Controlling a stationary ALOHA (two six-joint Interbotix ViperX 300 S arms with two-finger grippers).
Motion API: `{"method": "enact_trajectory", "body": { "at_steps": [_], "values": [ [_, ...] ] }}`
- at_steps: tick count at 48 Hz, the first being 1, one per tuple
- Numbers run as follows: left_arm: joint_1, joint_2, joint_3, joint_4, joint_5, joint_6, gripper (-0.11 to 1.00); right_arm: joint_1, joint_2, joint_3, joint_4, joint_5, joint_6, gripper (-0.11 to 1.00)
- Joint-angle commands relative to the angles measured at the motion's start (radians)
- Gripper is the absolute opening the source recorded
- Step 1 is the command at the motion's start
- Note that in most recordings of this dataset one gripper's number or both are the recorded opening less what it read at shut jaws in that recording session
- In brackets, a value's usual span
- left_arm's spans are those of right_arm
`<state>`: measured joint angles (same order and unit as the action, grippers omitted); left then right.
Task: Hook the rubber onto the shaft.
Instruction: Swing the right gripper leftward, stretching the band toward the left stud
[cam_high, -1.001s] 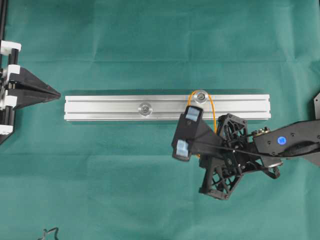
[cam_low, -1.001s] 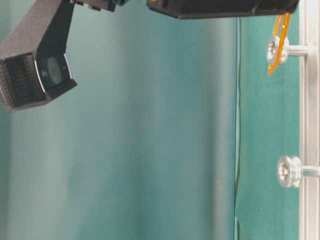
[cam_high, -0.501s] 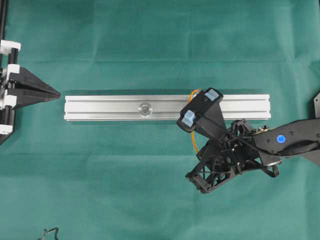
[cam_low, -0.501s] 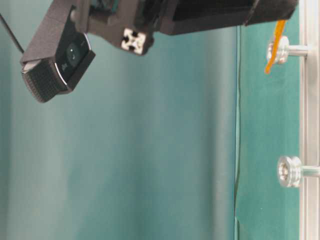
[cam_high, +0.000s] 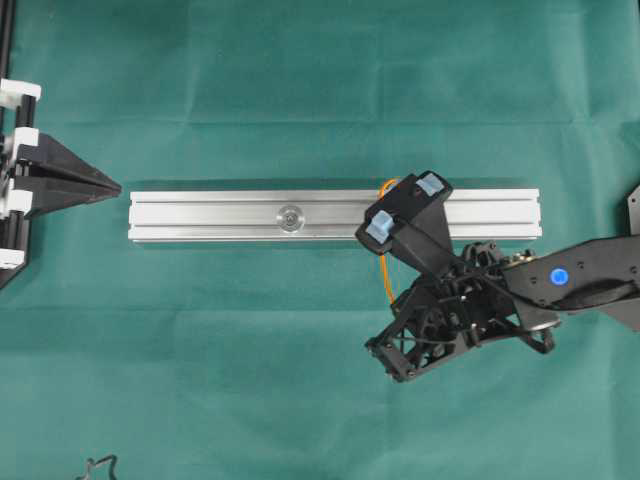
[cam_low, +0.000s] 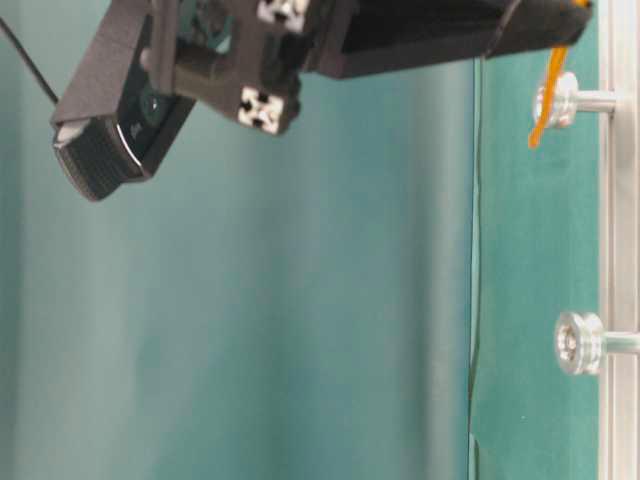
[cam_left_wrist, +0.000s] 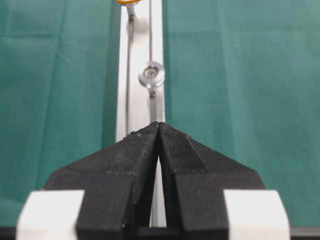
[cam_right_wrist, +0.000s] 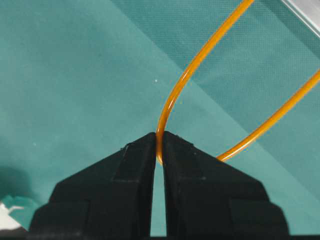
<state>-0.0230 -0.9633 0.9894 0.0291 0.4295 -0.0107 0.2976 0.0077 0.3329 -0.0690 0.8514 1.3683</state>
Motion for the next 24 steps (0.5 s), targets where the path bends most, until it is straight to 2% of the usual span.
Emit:
{"method": "enact_trajectory", "body": {
  "at_steps": [1, 24],
  "values": [
    [-0.003, 0.006, -0.034, 0.003, -0.006, 0.002, 0.0, -0.009, -0.002, -0.048, -0.003, -0.006, 0.0, 0.07],
    [-0.003, 0.006, -0.037, 0.002, -0.006, 0.002, 0.0, -0.074, 0.089, -0.179, -0.054, -0.006, -0.006, 0.07]
  ]
}}
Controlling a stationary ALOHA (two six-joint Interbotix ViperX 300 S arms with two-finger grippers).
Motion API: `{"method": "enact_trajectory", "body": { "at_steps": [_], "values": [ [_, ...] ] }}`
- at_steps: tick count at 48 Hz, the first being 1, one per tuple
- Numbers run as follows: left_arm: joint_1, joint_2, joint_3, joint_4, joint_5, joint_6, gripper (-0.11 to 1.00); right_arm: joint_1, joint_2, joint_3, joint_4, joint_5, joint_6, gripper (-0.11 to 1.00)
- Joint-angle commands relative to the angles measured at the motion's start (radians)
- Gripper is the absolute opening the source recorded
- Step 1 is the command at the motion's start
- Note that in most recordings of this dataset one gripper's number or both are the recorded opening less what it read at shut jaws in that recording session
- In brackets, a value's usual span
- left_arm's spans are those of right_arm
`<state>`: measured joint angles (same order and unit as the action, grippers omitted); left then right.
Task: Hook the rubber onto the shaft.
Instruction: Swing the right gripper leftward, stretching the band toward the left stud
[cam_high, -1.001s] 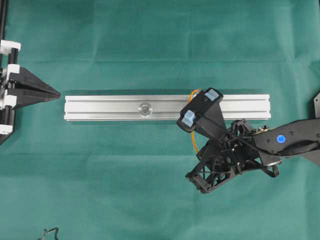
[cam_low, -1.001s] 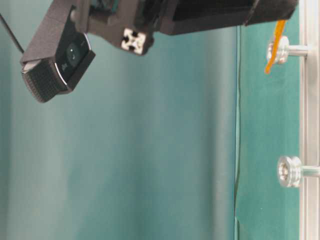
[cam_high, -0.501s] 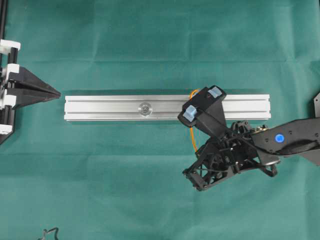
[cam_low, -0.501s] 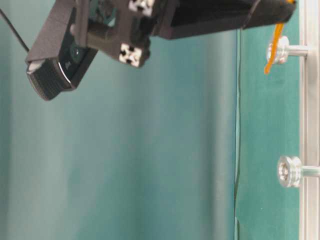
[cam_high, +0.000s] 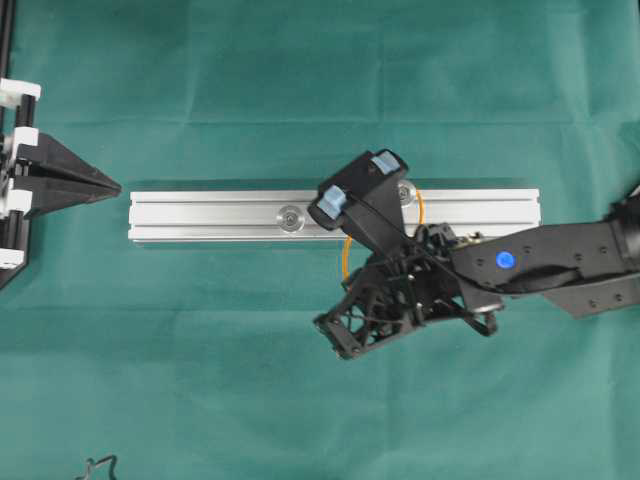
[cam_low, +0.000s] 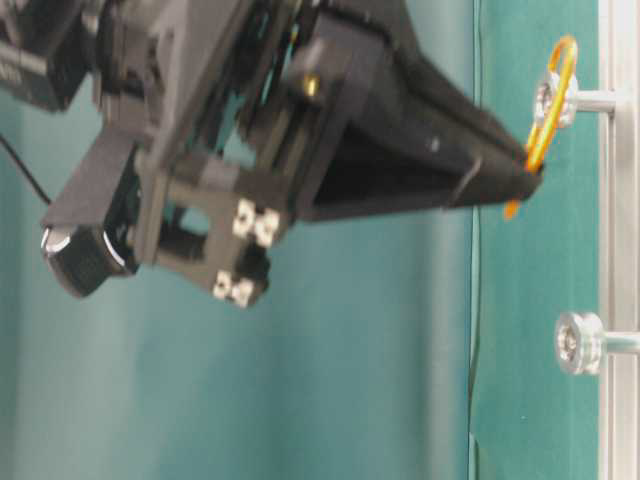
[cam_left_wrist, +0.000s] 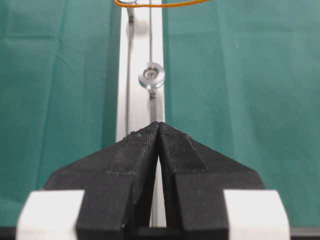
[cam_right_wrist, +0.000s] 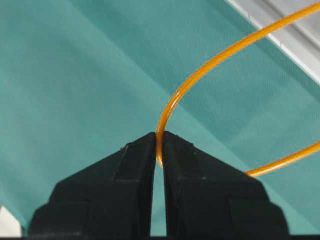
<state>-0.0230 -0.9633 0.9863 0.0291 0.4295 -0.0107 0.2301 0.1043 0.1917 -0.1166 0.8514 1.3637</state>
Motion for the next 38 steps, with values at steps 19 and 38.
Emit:
{"method": "enact_trajectory", "body": {
  "at_steps": [19, 38],
  "values": [
    [-0.003, 0.005, -0.034, 0.003, -0.006, 0.002, 0.0, -0.064, 0.043, -0.095, -0.017, -0.038, -0.025, 0.07],
    [-0.003, 0.003, -0.035, 0.002, -0.006, 0.002, 0.0, -0.114, 0.112, -0.155, -0.02, -0.057, -0.054, 0.07]
  ]
}}
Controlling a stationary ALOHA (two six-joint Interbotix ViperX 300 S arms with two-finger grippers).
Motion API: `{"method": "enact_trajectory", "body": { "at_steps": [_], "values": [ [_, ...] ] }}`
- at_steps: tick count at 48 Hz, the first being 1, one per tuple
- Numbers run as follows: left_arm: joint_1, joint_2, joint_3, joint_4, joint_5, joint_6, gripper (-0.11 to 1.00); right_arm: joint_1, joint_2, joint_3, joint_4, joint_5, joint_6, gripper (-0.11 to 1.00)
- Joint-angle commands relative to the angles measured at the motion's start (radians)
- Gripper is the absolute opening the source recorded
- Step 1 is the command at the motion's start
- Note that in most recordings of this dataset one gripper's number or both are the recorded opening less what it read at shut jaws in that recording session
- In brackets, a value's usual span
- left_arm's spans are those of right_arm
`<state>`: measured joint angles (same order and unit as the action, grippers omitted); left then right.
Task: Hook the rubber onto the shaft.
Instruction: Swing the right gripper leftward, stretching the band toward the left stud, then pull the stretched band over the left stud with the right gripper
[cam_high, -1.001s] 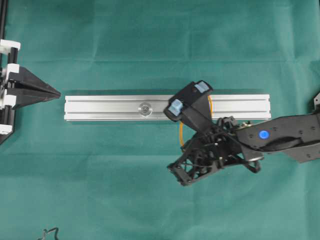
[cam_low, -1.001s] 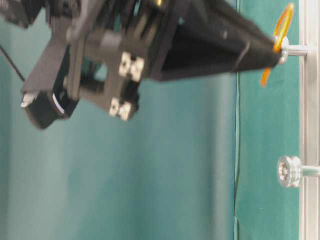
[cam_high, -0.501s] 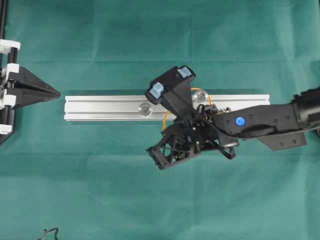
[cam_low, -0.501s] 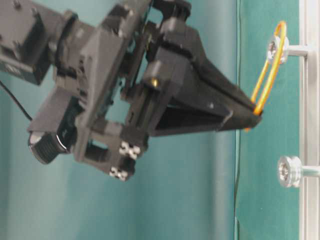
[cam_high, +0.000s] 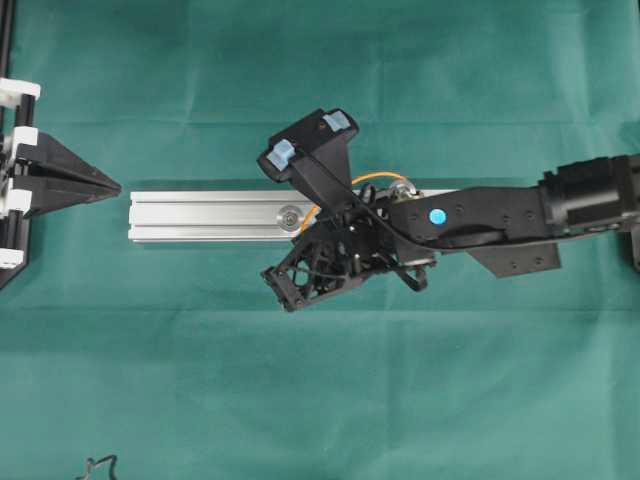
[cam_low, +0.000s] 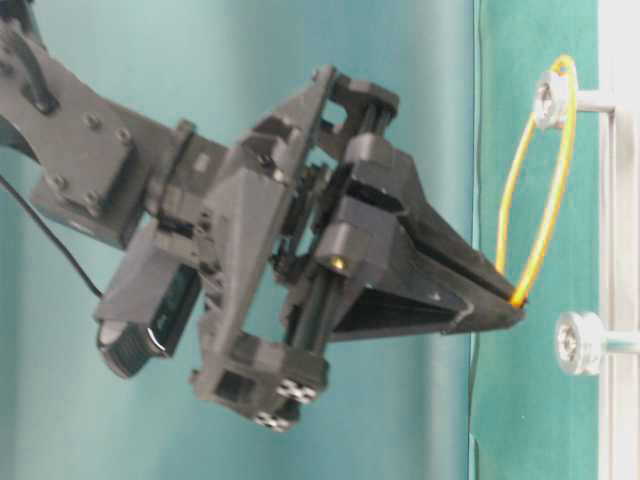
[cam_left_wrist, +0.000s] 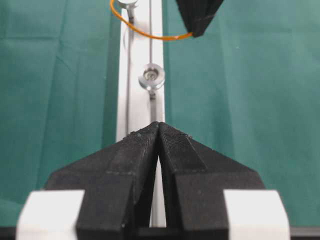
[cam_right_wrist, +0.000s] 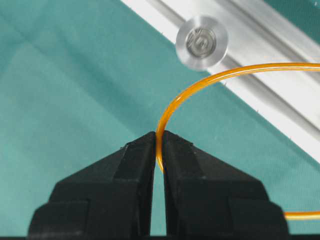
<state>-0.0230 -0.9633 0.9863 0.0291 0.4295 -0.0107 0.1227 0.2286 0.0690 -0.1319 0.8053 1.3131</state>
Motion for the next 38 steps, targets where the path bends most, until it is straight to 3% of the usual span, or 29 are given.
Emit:
{"method": "enact_trajectory", "body": {
  "at_steps": [1, 38],
  "values": [
    [-0.003, 0.003, -0.035, 0.003, -0.006, 0.002, 0.0, -0.008, -0.009, -0.035, -0.005, -0.014, -0.005, 0.07],
    [-0.003, 0.003, -0.035, 0.002, -0.006, 0.002, 0.0, -0.071, 0.067, -0.08, -0.026, -0.107, -0.029, 0.07]
  ]
}}
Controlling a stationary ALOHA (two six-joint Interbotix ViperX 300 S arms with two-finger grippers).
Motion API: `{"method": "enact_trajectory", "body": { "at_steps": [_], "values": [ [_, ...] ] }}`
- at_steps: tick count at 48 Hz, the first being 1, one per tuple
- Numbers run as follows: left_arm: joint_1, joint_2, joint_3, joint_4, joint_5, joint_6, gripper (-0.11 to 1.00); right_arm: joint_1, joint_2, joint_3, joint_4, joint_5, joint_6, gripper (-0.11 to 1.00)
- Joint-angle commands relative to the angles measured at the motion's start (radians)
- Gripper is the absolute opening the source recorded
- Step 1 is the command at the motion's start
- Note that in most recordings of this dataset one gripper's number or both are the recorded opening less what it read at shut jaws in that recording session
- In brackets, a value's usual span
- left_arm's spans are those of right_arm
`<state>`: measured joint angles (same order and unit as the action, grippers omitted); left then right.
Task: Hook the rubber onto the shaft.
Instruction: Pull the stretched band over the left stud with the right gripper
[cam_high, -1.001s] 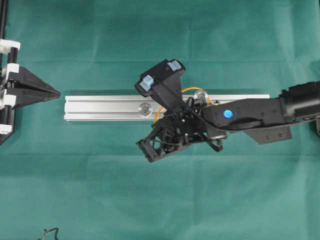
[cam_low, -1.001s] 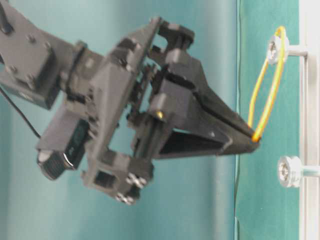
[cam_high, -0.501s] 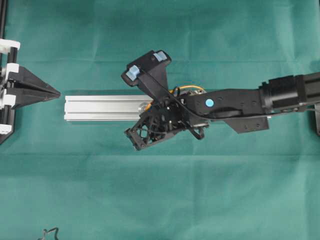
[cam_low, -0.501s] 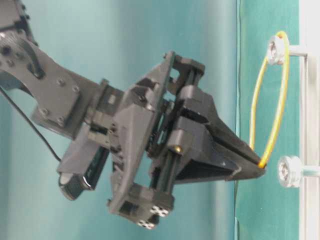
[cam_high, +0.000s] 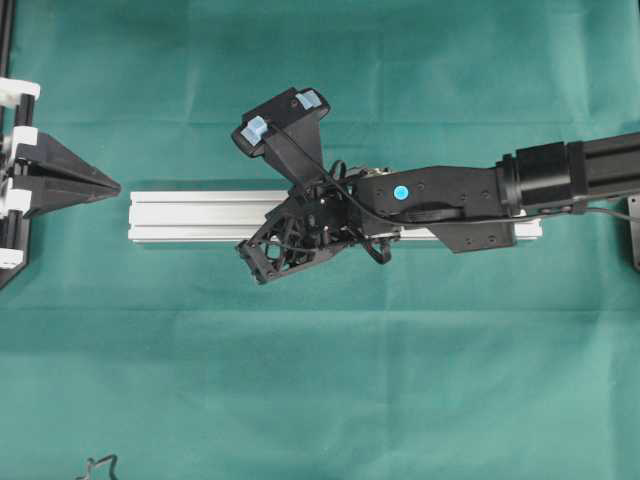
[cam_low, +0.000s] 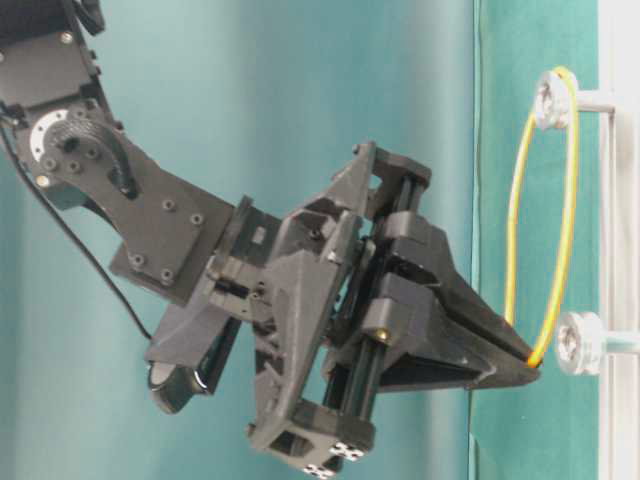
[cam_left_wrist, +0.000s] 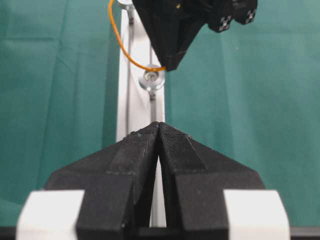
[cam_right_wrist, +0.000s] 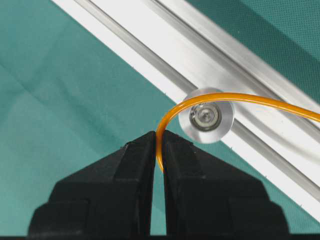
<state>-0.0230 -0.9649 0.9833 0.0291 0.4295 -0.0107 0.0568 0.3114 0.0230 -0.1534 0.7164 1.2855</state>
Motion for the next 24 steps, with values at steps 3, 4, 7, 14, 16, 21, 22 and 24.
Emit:
{"method": "enact_trajectory", "body": {
  "at_steps": [3, 4, 7, 14, 16, 21, 22, 24],
  "values": [
    [-0.003, 0.003, -0.032, 0.002, -0.006, 0.002, 0.0, -0.008, -0.011, -0.041, -0.006, -0.021, -0.003, 0.07],
    [-0.003, 0.005, -0.032, 0.003, -0.006, 0.002, 0.0, -0.008, -0.009, -0.043, -0.006, -0.021, -0.003, 0.07],
    [-0.003, 0.005, -0.032, 0.002, -0.006, 0.002, 0.0, -0.011, -0.005, -0.049, -0.009, -0.023, -0.003, 0.07],
    [-0.003, 0.005, -0.032, 0.002, -0.006, 0.0, 0.0, -0.011, 0.008, -0.063, -0.015, -0.021, -0.003, 0.07],
    [-0.003, 0.005, -0.032, 0.002, -0.006, 0.002, 0.0, -0.011, 0.009, -0.064, -0.015, -0.021, -0.003, 0.07],
    [-0.003, 0.005, -0.032, 0.002, -0.006, 0.0, 0.0, -0.011, 0.009, -0.064, -0.015, -0.021, -0.003, 0.07],
    [-0.003, 0.005, -0.032, 0.002, -0.006, 0.0, 0.0, -0.012, 0.011, -0.064, -0.014, -0.023, -0.003, 0.07],
    [-0.003, 0.005, -0.032, 0.002, -0.006, 0.002, 0.0, -0.011, 0.011, -0.064, -0.014, -0.023, -0.003, 0.07]
  ]
}}
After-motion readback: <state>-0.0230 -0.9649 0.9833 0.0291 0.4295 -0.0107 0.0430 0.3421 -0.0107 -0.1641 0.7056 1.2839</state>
